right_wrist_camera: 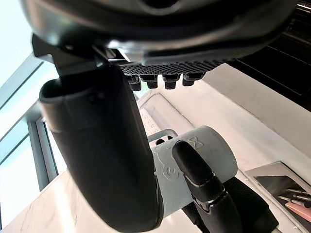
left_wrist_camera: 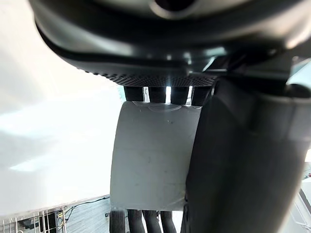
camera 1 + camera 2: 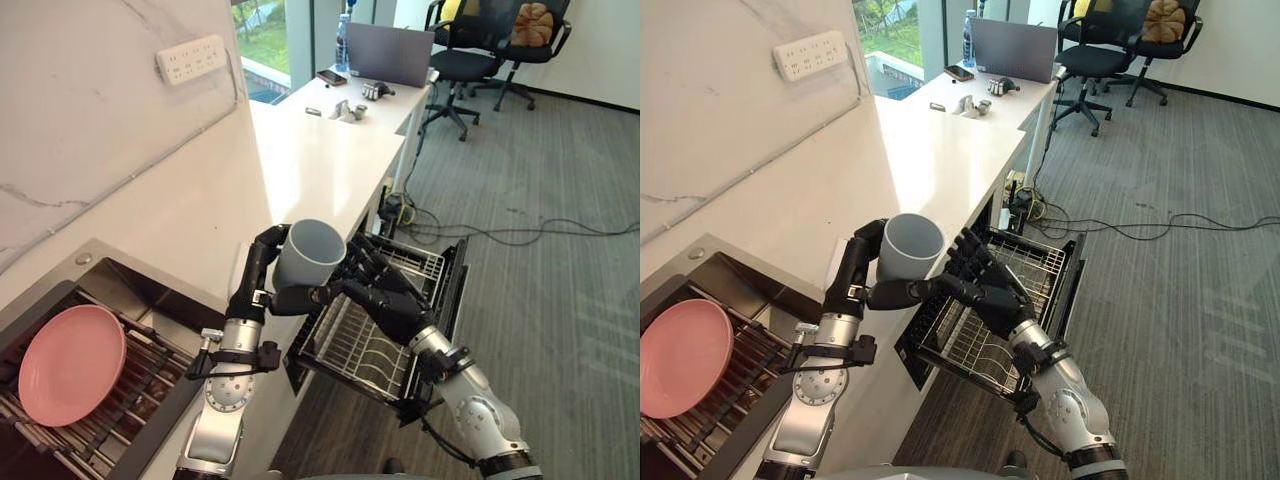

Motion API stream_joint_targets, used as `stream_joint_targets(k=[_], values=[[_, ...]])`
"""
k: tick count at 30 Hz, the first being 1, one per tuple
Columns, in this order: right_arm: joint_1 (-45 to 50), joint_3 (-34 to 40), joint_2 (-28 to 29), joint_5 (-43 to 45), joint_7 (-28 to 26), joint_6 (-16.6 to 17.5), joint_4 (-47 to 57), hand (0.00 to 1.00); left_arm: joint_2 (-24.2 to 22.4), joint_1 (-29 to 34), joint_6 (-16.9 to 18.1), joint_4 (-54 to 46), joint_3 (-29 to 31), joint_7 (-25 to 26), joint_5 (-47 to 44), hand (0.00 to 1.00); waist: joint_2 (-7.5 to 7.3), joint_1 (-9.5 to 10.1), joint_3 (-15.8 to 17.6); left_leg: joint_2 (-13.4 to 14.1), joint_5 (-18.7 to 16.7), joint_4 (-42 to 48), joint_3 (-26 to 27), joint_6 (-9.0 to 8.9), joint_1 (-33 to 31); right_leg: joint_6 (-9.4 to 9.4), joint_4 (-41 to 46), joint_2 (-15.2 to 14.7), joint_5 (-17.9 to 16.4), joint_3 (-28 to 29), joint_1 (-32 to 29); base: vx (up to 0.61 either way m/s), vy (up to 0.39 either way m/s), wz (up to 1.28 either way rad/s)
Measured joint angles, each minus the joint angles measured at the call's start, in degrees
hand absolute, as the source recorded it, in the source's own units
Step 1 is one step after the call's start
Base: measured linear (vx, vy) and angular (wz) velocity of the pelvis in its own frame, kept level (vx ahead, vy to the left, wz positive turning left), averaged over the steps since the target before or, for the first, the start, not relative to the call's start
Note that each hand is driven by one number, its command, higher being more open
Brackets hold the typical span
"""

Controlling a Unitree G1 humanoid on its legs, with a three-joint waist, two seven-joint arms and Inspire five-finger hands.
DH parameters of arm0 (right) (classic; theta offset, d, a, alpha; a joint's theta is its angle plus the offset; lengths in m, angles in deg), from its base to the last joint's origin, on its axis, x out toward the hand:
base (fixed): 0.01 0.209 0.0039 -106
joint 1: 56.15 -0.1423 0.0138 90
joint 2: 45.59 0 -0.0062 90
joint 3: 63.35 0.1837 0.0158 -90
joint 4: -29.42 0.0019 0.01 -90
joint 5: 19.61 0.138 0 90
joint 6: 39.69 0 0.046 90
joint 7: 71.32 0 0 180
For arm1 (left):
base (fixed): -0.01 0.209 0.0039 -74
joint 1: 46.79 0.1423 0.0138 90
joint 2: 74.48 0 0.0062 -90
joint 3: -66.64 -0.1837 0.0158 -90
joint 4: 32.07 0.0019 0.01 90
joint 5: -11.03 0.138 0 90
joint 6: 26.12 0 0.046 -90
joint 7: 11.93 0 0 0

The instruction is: Walk over to the sink, pick up the cup, carry it to the dishwasher, place the cup inside the dishwasher, then close the dishwasher door

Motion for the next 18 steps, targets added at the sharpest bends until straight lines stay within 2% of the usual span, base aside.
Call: stream_joint_targets(k=[11,18], values=[[-4.02,-6.33,-1.32,-4.51,5.50,0.71,0.00,1.00,1.53,-1.05,-0.52,1.21,-4.66,-1.71,-0.05,0.00,0.11,0.16,-1.45,-0.26,1.62,-1.38,-2.18,-0.10,-0.33,-0.02,0.00,0.01,-0.02,-1.91,0.47,-0.04,-0.014,0.10],[-6.37,-9.48,-1.31,-6.08,9.68,2.08,-0.72,1.00,1.70,-1.78,-0.77,2.24,-4.68,-2.29,-1.30,0.00,0.20,0.40,-1.63,-0.33,3.25,-3.71,-2.61,-0.37,0.44,-0.40,0.25,0.14,-0.28,-2.30,0.57,-0.07,-0.012,0.04]])
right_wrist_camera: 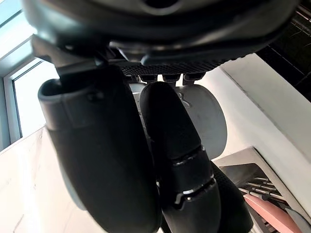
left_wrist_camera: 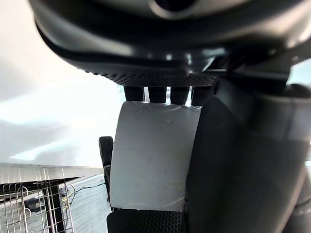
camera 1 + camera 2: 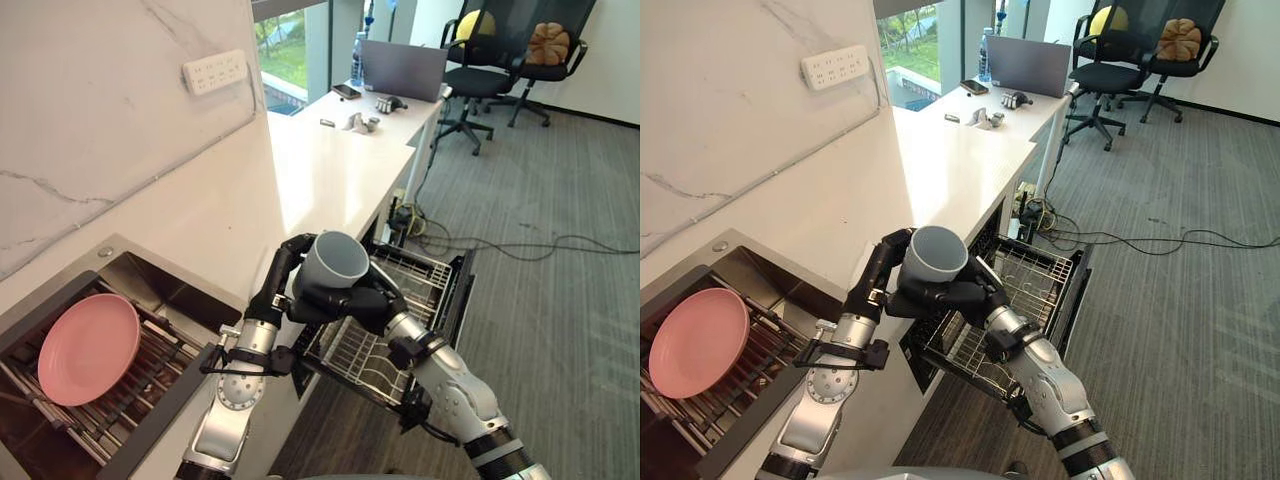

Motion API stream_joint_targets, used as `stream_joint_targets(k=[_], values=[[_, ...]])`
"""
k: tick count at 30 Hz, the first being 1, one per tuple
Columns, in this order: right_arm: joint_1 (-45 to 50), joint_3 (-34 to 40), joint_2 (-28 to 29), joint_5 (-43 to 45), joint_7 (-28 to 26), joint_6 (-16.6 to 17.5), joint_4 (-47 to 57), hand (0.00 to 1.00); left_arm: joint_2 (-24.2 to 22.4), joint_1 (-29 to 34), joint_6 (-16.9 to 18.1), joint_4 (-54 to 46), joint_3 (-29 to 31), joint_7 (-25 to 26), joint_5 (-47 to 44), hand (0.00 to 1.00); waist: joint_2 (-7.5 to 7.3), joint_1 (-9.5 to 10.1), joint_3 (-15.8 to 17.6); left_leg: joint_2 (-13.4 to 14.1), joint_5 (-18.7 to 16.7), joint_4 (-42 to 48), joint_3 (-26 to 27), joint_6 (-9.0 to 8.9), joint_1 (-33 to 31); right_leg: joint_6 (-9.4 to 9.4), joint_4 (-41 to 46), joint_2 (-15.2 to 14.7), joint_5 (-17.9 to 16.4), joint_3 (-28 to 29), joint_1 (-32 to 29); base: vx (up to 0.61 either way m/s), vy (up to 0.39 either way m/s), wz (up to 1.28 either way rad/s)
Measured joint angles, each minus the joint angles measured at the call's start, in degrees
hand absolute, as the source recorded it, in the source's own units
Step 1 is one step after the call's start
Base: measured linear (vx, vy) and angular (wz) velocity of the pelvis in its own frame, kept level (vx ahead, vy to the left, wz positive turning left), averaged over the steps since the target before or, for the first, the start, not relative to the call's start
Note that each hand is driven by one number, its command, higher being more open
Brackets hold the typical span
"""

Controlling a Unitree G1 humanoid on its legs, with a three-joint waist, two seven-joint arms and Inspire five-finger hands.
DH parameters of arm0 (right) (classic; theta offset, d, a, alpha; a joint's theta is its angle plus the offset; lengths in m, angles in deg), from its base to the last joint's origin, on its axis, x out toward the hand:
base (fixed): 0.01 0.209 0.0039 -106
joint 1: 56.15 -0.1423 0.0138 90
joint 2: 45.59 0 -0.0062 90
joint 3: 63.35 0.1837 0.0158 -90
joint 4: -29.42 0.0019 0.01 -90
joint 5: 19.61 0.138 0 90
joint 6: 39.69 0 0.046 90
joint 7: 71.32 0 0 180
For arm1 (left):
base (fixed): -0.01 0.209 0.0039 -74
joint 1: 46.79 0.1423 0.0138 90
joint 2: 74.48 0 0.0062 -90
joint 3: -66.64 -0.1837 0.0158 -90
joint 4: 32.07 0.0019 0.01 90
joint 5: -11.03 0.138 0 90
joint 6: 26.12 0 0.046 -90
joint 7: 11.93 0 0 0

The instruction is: Walk over to the sink, pick up the cup, carry it to the dishwasher, place the cup inside the dishwasher, then close the dishwasher door

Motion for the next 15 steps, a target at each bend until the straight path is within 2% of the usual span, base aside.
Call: stream_joint_targets(k=[2,3,6,10,15], values=[[-0.68,-0.66,-0.04,0.01,0.98,0.34,-0.01,1.00,0.00,-0.04,-0.19,0.00,0.02,0.15,-0.84,0.00,0.00,-0.03,0.00,-0.01,0.40,-0.42,0.00,-0.05,0.25,-0.05,0.05,0.04,-0.03,-0.03,-0.04,0.00,0.000,0.00],[-1.18,-0.94,-0.03,-0.03,1.49,0.35,-0.03,0.00,0.00,-0.18,-0.30,0.00,0.04,0.48,-1.12,0.00,0.01,-0.03,-0.01,-0.01,0.54,-0.55,-0.05,-0.09,0.35,-0.08,0.05,0.07,-0.05,-0.10,-0.05,0.00,0.000,0.00],[-2.29,-1.72,0.00,-0.96,3.18,0.69,-0.06,0.00,-0.01,-0.56,-0.71,0.00,0.18,1.19,-1.48,0.00,0.03,0.06,-0.06,-0.02,0.80,-0.95,-0.16,-0.12,0.49,-0.11,0.05,0.12,-0.07,-0.23,-0.05,0.00,0.000,0.00],[-2.60,-3.20,0.36,-2.49,7.17,3.09,-0.12,0.00,-0.02,-1.60,-1.36,0.53,0.23,2.39,-2.29,0.00,0.15,0.52,-0.30,-0.05,0.83,-1.12,-0.31,-0.12,0.50,-0.12,0.03,0.13,-0.10,-0.36,-0.04,0.00,0.000,0.00],[-2.60,-4.45,1.82,-7.76,12.46,6.60,-0.58,0.00,-0.94,-1.59,-1.35,0.55,-0.40,3.60,-3.26,0.00,1.04,0.75,-1.42,-0.26,1.03,-1.59,-0.40,-0.05,0.64,-0.11,-0.03,-0.02,-0.12,-0.45,-0.03,-0.01,0.001,0.00]])
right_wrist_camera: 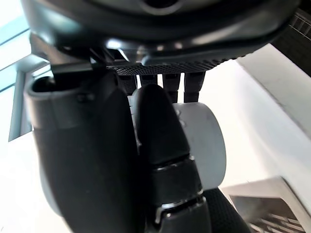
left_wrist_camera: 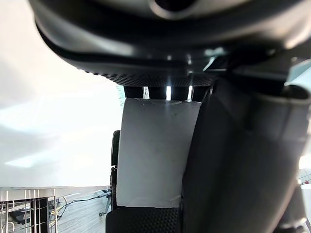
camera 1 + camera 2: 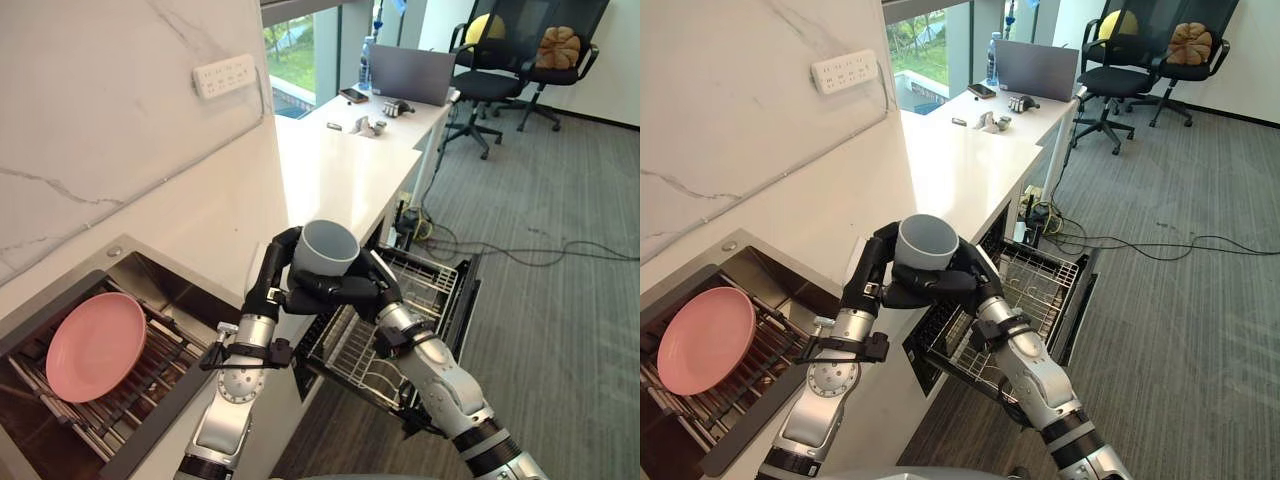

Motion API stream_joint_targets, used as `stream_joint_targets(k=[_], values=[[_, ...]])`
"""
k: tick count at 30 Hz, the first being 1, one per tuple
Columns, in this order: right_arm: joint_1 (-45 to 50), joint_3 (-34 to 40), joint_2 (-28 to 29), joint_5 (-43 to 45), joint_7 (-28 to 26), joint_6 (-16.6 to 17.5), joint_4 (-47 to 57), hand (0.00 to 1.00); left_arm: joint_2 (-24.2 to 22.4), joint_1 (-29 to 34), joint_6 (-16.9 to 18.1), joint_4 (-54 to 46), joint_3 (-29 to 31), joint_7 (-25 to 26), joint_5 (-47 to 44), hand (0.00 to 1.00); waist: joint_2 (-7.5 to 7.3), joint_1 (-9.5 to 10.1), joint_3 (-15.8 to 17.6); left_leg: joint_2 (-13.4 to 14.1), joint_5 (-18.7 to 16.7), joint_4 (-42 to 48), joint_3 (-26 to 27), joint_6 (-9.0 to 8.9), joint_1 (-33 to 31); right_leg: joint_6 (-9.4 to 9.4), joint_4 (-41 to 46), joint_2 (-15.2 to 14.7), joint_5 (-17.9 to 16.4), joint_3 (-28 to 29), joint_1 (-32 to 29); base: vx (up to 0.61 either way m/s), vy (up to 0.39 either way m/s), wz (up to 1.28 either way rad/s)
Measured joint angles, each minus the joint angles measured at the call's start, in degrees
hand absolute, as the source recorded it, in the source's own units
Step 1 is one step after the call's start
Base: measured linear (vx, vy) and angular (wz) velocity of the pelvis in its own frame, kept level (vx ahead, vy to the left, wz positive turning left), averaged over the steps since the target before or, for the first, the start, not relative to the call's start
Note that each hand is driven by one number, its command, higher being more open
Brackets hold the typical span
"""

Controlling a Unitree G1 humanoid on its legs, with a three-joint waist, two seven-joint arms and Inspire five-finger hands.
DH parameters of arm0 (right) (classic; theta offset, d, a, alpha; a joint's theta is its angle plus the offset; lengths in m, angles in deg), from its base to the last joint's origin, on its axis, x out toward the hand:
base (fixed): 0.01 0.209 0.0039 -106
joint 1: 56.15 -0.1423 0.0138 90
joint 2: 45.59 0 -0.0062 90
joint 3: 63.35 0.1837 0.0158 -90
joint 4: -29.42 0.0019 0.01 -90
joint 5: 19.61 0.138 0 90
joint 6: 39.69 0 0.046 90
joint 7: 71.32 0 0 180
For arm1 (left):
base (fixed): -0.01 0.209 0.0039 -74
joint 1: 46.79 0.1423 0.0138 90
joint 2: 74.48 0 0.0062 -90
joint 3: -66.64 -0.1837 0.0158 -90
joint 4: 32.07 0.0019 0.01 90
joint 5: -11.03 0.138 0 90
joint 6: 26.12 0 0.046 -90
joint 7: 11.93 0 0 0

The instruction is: Walk over to the sink, pick up the cup, carry it to the dishwasher, place the cup inside the dishwasher, then close the dishwasher door

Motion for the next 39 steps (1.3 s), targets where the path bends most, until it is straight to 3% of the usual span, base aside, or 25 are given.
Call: stream_joint_targets(k=[10,11,19,26,33,39], values=[[0.01,-3.60,0.45,-0.17,4.97,2.98,-0.01,0.00,0.25,0.27,0.07,0.07,-0.26,1.33,-0.50,0.00,0.61,0.06,-0.60,-0.13,1.84,-3.19,-0.12,-0.18,1.24,-0.08,-0.05,0.16,-0.07,-0.26,-0.09,-0.02,-0.003,0.01],[0.01,-3.75,0.55,-0.17,5.35,3.09,-0.01,0.00,0.29,0.27,0.07,0.09,-0.26,1.36,-0.50,1.00,0.61,0.06,-0.60,-0.13,1.85,-3.24,-0.12,-0.18,1.25,-0.08,-0.06,0.17,-0.07,-0.27,-0.10,0.00,0.000,0.00],[0.01,-5.20,2.56,-1.29,11.86,4.83,-0.01,0.00,0.63,1.12,1.01,0.14,-0.97,1.43,-0.53,1.00,0.64,0.08,-0.61,-0.23,1.87,-3.47,-0.10,-0.18,1.31,-0.06,-0.26,0.16,-0.06,-0.28,-0.09,0.00,0.000,0.00],[0.01,-5.06,4.84,-2.18,18.51,8.80,-0.11,0.00,0.64,2.61,3.76,0.14,-2.85,0.63,-1.24,1.00,0.90,0.08,-0.78,-0.24,1.90,-3.47,-0.12,-0.13,1.40,-0.06,-0.25,0.15,-0.06,-0.31,0.00,0.00,0.000,0.00],[-1.32,6.49,7.80,-2.29,26.42,17.22,-0.57,0.00,0.74,5.74,4.17,0.13,-6.86,-3.62,-1.76,1.00,1.11,0.21,-0.91,-0.37,1.98,-3.51,-0.25,-0.04,1.41,-0.05,-0.25,0.01,-0.07,-0.53,0.09,0.00,0.000,0.00],[-0.19,13.87,7.58,-3.71,31.27,18.70,-2.62,0.00,0.56,5.79,4.53,-1.85,-6.59,-5.23,-4.32,1.00,1.79,0.13,-1.28,-0.35,2.06,-3.75,-0.35,-0.07,1.40,-0.04,-0.30,0.02,-0.08,-0.73,0.11,0.00,0.000,0.00]])
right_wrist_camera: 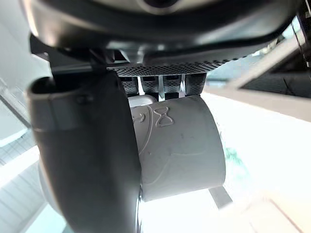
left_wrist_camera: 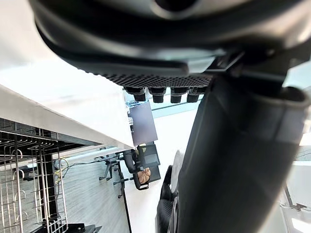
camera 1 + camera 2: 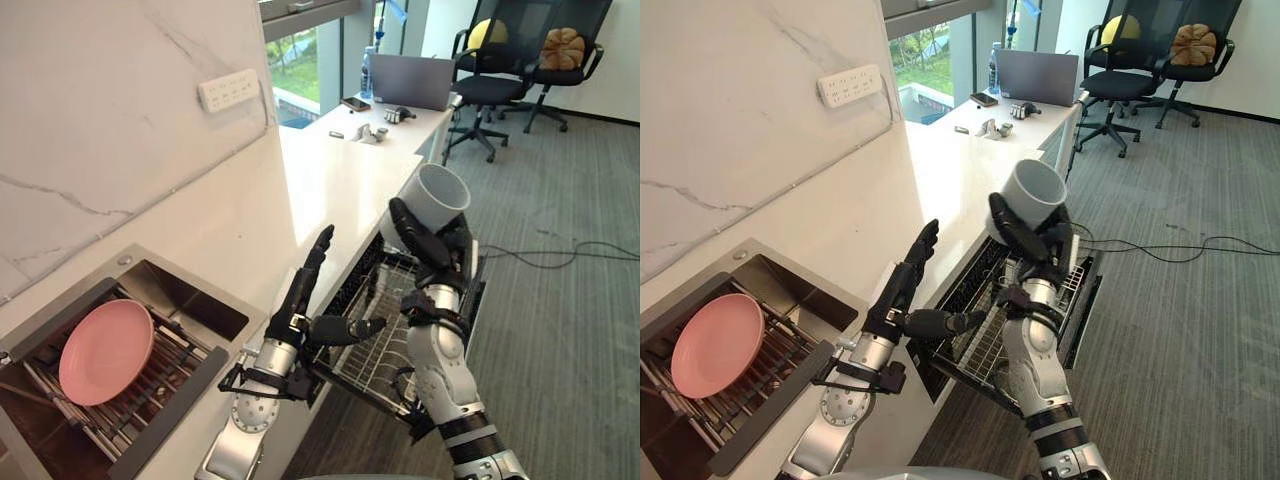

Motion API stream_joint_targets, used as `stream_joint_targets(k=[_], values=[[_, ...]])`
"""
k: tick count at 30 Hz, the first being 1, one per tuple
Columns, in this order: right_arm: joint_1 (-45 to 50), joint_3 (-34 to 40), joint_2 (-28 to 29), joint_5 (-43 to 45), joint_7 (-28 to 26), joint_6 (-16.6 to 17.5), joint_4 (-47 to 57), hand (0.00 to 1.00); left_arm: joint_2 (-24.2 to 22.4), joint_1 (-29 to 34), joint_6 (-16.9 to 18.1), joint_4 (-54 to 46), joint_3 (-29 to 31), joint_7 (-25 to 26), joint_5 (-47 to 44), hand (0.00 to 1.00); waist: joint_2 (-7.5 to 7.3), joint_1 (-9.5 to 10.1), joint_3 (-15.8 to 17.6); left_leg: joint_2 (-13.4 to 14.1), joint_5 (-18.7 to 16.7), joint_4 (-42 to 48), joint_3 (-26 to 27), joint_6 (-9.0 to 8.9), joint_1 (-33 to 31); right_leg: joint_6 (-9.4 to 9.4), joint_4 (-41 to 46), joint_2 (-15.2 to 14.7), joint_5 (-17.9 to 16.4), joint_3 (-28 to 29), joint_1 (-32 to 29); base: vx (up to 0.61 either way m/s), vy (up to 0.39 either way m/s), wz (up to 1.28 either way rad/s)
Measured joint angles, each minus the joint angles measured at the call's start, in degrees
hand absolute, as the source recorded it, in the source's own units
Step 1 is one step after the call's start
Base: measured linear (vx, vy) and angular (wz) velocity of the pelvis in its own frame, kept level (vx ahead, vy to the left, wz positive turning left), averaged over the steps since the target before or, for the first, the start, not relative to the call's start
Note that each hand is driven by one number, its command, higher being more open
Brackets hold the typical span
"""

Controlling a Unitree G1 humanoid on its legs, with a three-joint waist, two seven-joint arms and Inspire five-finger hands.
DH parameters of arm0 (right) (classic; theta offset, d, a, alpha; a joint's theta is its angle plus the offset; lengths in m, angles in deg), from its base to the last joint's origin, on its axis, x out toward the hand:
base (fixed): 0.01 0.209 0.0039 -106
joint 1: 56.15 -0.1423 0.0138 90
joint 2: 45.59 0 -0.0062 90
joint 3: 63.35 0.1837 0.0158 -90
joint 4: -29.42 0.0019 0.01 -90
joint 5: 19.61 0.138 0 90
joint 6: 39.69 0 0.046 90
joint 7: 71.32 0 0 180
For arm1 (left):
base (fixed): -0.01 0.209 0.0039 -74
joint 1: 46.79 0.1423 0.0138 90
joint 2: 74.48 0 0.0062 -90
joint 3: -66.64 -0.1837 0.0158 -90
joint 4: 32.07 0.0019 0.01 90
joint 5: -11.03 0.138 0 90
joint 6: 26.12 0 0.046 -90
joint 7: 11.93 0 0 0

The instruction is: Walk over to the sink, pick up the cup, carry it to the dishwasher, place the cup inside the dishwasher, then close the dishwasher door

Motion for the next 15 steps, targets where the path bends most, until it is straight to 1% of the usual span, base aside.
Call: stream_joint_targets(k=[2,4,5,7,8,9,11,14,15], values=[[1.32,1.98,0.05,-0.21,0.19,0.90,0.01,0.00,-0.23,0.36,0.00,-1.71,0.51,-3.25,-4.53,1.00,0.00,0.04,0.00,0.01,0.10,-0.24,-0.08,-0.02,0.00,0.00,-0.10,0.03,0.00,-0.09,0.01,0.00,0.000,0.00],[2.23,3.71,0.16,-0.42,0.20,0.99,0.03,0.00,-0.54,0.88,-0.44,-2.52,1.14,-6.82,-9.94,1.00,0.00,0.03,0.00,0.02,0.10,-0.28,-0.08,-0.02,-0.02,0.01,-0.17,0.03,0.00,-0.10,0.02,0.00,0.000,0.00],[3.42,5.87,0.25,-1.18,0.16,0.99,0.14,0.00,-1.17,1.60,-2.29,-3.04,1.67,-11.22,-16.46,1.00,-0.01,0.07,0.01,0.07,0.09,-0.27,-0.08,-0.02,-0.08,0.01,-0.22,0.03,0.00,-0.11,0.02,0.00,0.000,0.00],[4.60,8.73,0.53,-2.21,0.12,0.98,0.15,0.00,-2.26,3.16,-5.86,-3.03,2.50,-15.20,-22.80,1.00,-0.04,0.09,0.03,0.21,0.03,-0.15,-0.08,-0.04,-0.22,0.02,-0.31,0.02,0.00,-0.11,-0.02,0.00,0.000,0.00],[5.32,10.70,0.72,-2.81,0.03,0.98,0.15,0.00,-2.25,4.50,-8.36,-2.93,2.64,-17.06,-25.80,1.00,-0.07,0.06,0.10,0.40,-0.28,0.36,-0.07,-0.07,-0.53,0.02,-0.37,0.07,0.00,-0.11,-0.03,0.00,0.000,0.00],[5.66,11.69,0.71,-3.00,-0.05,0.98,0.15,0.00,-2.11,5.22,-9.63,-2.83,2.65,-17.96,-27.43,1.00,-0.07,0.05,0.17,0.50,-0.58,0.90,-0.06,-0.10,-0.83,0.02,-0.39,0.12,-0.01,-0.09,-0.05,0.00,0.000,0.00],[6.07,15.30,0.66,-3.05,-0.43,0.98,0.15,0.00,-2.03,8.07,-13.30,-1.58,2.64,-19.78,-31.94,1.00,-0.06,-0.13,1.32,1.31,-2.68,5.10,-0.07,-0.28,-2.73,0.01,-0.39,0.53,-0.02,0.04,-0.07,-0.04,-0.012,-0.03],[6.57,18.23,-0.20,-2.88,-1.75,0.98,0.10,0.00,-2.18,9.75,-14.99,2.87,2.72,-19.84,-33.76,1.00,0.46,-0.26,2.12,2.73,-5.36,10.51,-0.54,-0.60,-5.46,-0.18,-0.39,1.44,-0.12,-0.05,-0.12,-0.04,-0.017,-0.01],[7.22,19.06,-0.96,-2.17,-3.54,0.97,-0.03,0.00,-2.19,10.22,-15.46,5.71,3.15,-19.96,-33.81,1.00,0.83,-0.26,2.41,3.41,-6.46,12.78,-0.85,-0.77,-6.56,-0.31,-0.39,2.00,-0.20,-0.14,-0.11,-0.03,-0.022,0.03]])
